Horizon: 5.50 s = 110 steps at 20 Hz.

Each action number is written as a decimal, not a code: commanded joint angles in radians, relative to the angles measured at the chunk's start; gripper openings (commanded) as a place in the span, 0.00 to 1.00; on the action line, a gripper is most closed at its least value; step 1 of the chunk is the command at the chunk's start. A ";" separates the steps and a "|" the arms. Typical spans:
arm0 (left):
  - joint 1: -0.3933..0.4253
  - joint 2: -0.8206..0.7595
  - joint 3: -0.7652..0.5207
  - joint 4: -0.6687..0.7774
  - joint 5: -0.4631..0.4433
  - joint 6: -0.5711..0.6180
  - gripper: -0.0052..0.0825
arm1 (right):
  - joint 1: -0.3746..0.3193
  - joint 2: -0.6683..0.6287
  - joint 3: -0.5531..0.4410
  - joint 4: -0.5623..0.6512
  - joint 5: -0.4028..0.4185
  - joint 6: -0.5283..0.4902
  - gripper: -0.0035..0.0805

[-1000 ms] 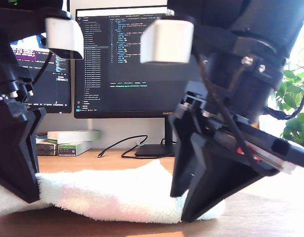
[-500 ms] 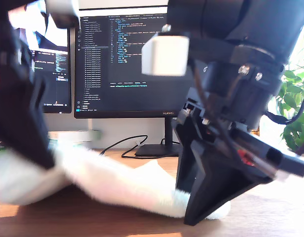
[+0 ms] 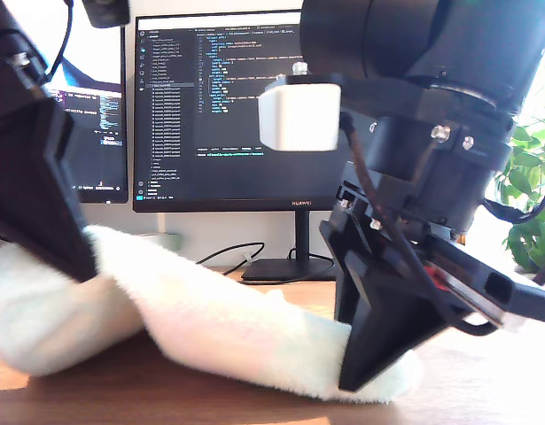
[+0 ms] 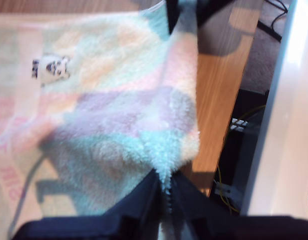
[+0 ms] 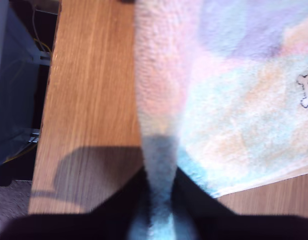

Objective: Fold the tea towel to a neat square and place it to the right

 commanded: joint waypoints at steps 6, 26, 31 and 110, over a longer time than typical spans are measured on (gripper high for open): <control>0.002 -0.003 0.003 -0.101 0.073 -0.003 0.04 | 0.011 0.013 0.042 -0.137 0.048 0.029 0.03; -0.013 0.092 0.003 -0.269 0.294 0.006 0.04 | -0.030 0.025 0.317 -0.475 0.045 0.082 0.03; 0.037 0.092 0.003 -0.248 0.150 0.006 0.04 | -0.060 0.111 0.327 -0.404 0.049 0.082 0.03; 0.412 0.241 0.176 -0.048 -0.364 -0.007 0.02 | -0.230 0.401 0.673 -0.255 0.001 0.179 0.14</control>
